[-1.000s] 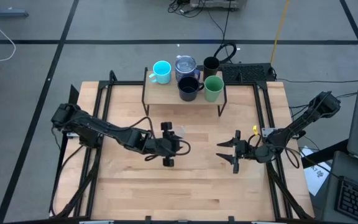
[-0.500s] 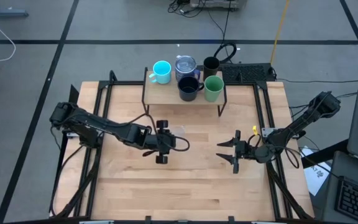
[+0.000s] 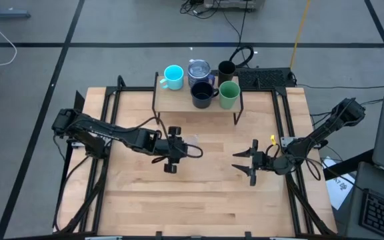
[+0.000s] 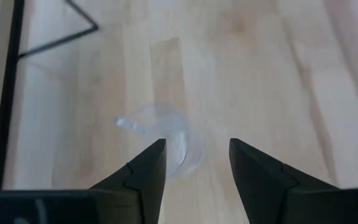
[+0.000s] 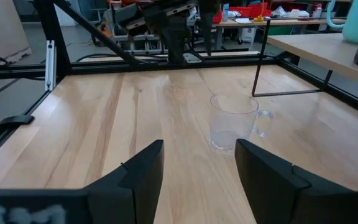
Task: Stack small to large cups/mugs on shelf
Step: Put the transparent mug on the shelf aligned with the other light blue mug
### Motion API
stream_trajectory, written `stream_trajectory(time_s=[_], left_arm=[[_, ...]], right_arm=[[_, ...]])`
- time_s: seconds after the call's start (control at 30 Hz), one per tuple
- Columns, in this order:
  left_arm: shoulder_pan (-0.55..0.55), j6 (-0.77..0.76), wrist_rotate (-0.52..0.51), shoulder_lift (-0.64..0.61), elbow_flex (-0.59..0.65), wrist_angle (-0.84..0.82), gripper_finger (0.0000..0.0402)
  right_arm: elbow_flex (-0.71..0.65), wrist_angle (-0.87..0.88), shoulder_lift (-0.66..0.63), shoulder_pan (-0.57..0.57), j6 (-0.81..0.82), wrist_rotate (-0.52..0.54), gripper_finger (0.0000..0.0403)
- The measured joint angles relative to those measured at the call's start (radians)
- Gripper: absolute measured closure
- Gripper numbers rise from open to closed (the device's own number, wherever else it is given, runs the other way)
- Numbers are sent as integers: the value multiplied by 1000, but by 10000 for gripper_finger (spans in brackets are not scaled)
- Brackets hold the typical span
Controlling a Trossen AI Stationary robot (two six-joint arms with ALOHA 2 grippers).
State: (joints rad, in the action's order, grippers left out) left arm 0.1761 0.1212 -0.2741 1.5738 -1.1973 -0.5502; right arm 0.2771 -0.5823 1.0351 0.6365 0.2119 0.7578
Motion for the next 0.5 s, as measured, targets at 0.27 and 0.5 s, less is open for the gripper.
stream_trajectory(time_s=[0.27, 0.5], left_arm=[[-25, 80, 53, 20, -1, 22, 224], [-65, 98, 138, 35, -1, 34, 224]], right_arm=[[0, -6, 0, 0, 3, 0, 214], [0, -6, 0, 0, 3, 0, 214]])
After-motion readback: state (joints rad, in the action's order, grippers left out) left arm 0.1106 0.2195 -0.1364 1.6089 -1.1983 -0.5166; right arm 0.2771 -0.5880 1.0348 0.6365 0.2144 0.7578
